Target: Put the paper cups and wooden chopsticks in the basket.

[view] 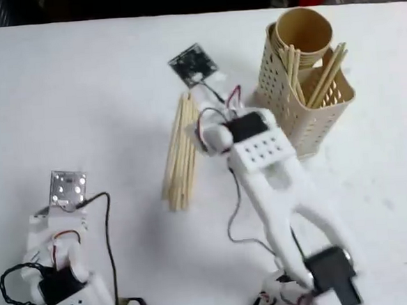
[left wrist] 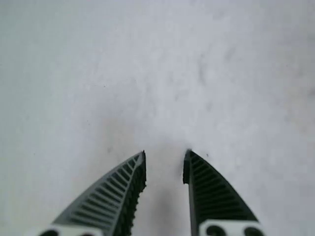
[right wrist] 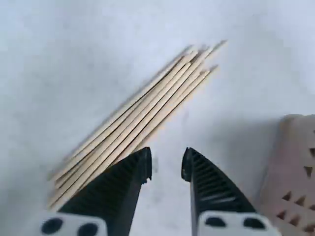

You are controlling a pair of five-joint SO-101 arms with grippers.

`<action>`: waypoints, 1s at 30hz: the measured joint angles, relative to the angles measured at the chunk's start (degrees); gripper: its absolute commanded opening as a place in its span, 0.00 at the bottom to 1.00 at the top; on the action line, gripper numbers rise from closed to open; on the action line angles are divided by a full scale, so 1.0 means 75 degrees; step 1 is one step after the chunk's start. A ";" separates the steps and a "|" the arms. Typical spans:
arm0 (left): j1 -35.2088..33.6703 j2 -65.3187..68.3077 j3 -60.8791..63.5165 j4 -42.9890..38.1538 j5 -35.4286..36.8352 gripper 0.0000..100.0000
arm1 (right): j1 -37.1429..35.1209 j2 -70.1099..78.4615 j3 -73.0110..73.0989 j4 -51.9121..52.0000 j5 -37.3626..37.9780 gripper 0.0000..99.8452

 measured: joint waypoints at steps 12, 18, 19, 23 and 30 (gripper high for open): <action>0.0000 0.0000 0.0000 0.0000 0.0000 0.14 | -0.0176 0.3411 -0.1114 -0.0516 -0.0809 0.12; 0.0000 0.0000 0.0000 0.0000 0.0000 0.14 | -0.0176 0.3974 -0.1395 -0.0516 -0.0914 0.12; 0.0000 0.0000 0.0000 0.0000 0.0000 0.14 | -0.0176 0.4021 -0.1418 -0.0516 -0.0914 0.12; 0.0000 0.0000 0.0000 0.0000 0.0000 0.14 | -0.0152 0.4126 -0.1500 -0.0469 -0.1254 0.11; 0.0000 0.0000 0.0000 0.0000 0.0000 0.14 | 0.0270 0.4149 -0.1618 0.0070 -0.1758 0.02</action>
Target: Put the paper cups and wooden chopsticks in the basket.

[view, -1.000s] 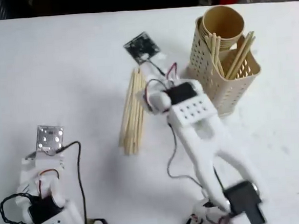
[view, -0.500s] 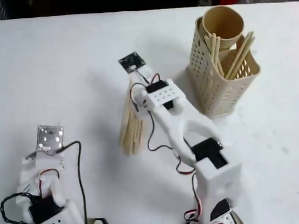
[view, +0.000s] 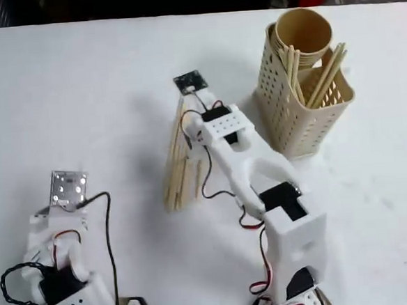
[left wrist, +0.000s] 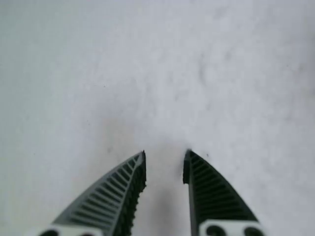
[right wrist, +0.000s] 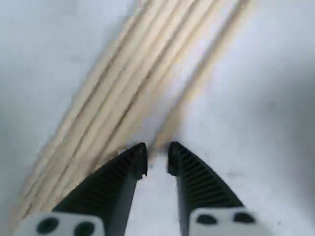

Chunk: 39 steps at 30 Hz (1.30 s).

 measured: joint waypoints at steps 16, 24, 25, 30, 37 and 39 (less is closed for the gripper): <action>0.0000 0.0000 0.0000 0.0000 0.0000 0.14 | 0.0363 -0.2837 0.1032 0.1160 -0.0023 0.02; 0.0000 0.0000 0.0000 0.0000 0.0000 0.14 | 0.0422 -0.7783 0.2215 0.1125 0.0727 0.02; 0.0000 0.0000 0.0000 0.0000 0.0000 0.14 | 0.0469 -0.8369 0.2215 0.1102 0.0926 0.02; 0.0000 0.0000 0.0000 0.0000 0.0000 0.14 | 0.1254 -1.0819 0.2215 0.0141 0.1864 0.02; 0.0000 0.0000 0.0000 0.0000 0.0000 0.14 | 0.3012 -1.0807 0.2215 -0.1700 0.2133 0.02; 0.0000 0.0000 0.0000 0.0000 0.0000 0.14 | 0.3282 -1.0456 0.2215 -0.2075 0.2133 0.02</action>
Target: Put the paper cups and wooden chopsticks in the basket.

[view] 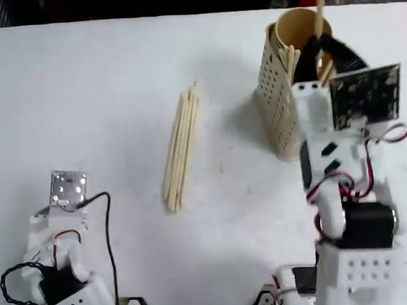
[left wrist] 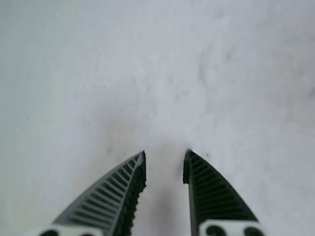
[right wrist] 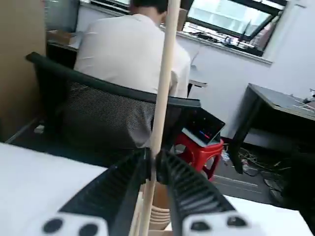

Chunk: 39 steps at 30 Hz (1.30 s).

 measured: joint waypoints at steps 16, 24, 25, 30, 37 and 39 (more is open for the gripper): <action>0.0000 0.0000 0.0000 0.0000 0.0000 0.14 | 0.0445 0.1465 0.2075 -0.2497 0.0000 0.02; 0.0000 0.0000 0.0000 0.0000 0.0000 0.14 | 0.0481 0.0715 0.3950 -0.3622 0.0000 0.08; 0.0000 0.0000 0.0000 0.0000 0.0000 0.14 | 0.0492 0.0645 0.3962 -0.3610 0.0000 0.11; 0.0000 0.0000 0.0000 0.0000 0.0000 0.14 | 0.0457 0.0070 0.3856 -0.2626 0.0000 0.21; 0.0000 0.0000 0.0000 0.0000 0.0000 0.14 | 0.0258 -0.0563 0.2426 -0.0434 0.0000 0.21; 0.0000 0.0000 0.0000 0.0000 0.0000 0.14 | -0.0082 -0.0574 0.1840 0.0293 0.0000 0.21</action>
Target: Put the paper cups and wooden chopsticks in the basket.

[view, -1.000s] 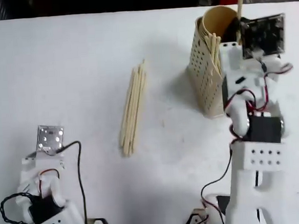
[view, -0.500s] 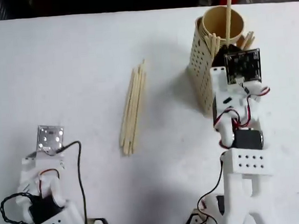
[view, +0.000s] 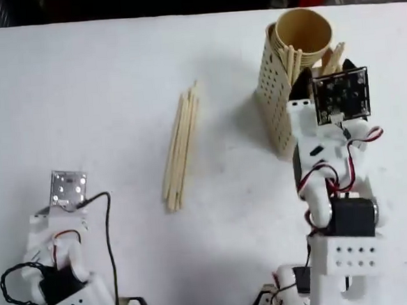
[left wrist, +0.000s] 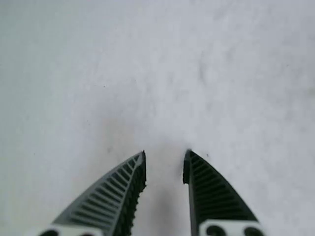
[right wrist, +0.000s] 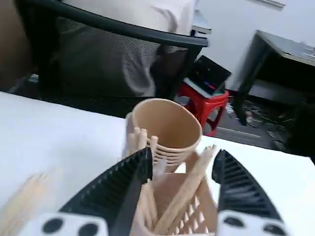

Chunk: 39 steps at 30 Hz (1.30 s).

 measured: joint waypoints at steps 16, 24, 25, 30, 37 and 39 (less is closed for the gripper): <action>0.0000 0.0000 0.0000 0.0000 0.0000 0.14 | -0.4419 0.4630 -0.1911 0.2286 -0.0574 0.21; 0.0000 0.0000 0.0000 0.0000 0.0000 0.14 | -0.4560 0.7654 -0.1934 0.0996 -0.1067 0.21; 0.0000 0.0000 0.0000 0.0000 0.0000 0.14 | -0.4560 0.7947 -0.1934 0.0856 -0.1078 0.21; 0.0000 0.0000 0.0000 0.0000 0.0000 0.14 | -0.4489 0.8920 -0.1934 0.0246 -0.1078 0.21; 0.0000 0.0000 0.0000 0.0000 0.0000 0.14 | -0.4114 0.9448 -0.1946 -0.0070 -0.1078 0.21; 0.0000 0.0000 0.0000 0.0000 0.0000 0.14 | -0.3997 0.9448 -0.1946 -0.0070 -0.1078 0.21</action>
